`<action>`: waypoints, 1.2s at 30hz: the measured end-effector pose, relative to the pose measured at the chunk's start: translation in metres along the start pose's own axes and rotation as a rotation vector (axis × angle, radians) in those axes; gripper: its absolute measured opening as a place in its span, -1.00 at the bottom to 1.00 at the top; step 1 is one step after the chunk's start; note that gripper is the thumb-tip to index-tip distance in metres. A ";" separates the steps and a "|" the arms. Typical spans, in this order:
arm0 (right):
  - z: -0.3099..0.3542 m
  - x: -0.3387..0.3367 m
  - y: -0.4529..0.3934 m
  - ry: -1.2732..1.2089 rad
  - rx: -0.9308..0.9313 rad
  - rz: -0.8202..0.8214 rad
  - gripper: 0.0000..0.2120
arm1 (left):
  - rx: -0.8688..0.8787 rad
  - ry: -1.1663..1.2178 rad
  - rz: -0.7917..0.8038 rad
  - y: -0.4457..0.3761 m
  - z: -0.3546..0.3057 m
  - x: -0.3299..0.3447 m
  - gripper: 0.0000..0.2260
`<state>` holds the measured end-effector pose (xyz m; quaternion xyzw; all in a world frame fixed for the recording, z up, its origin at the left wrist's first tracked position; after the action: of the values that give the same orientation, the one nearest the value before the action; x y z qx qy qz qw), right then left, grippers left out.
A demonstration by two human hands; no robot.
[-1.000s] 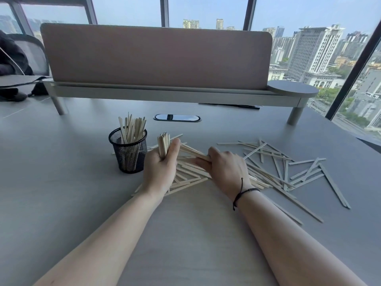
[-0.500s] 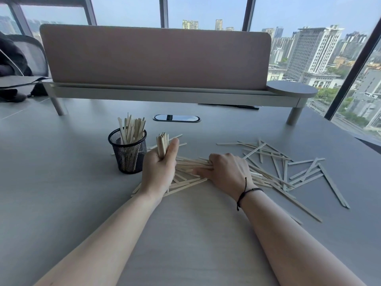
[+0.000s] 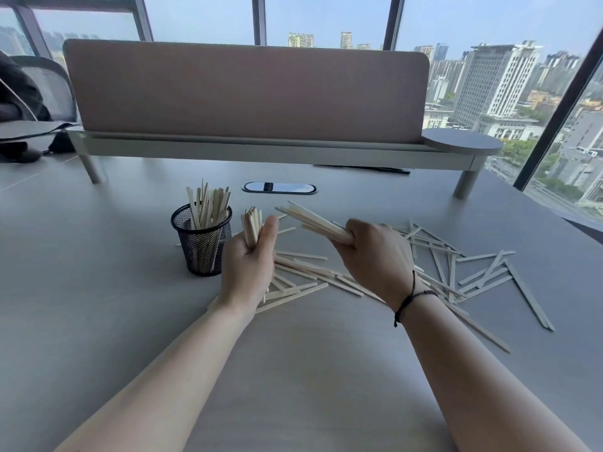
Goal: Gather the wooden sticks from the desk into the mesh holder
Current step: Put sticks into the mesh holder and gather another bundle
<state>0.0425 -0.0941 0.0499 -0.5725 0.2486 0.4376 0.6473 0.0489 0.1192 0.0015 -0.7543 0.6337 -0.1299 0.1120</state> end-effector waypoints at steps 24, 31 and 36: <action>0.033 0.028 0.021 -1.329 0.302 0.028 -0.43 | -0.081 0.085 0.064 0.016 -0.003 0.021 -0.52; 0.036 0.026 0.026 -1.291 0.263 -0.001 -0.48 | -0.021 0.046 0.103 0.018 -0.008 0.025 -0.51; 0.034 0.026 0.026 -1.300 0.290 0.002 -0.48 | 0.040 0.009 0.102 0.018 -0.018 0.023 -0.49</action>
<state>0.0271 -0.0553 0.0228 -0.0990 -0.1352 0.6564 0.7355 0.0294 0.0937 0.0134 -0.7179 0.6692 -0.1401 0.1309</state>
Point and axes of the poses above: each hand's wrist, its own y-axis away from the middle knuckle, its own x-axis out of the palm, z = x × y, the point moved 10 cm from there along -y, towards the middle knuckle, and after that the axes turned 1 degree about z, right-handed, at the moved point
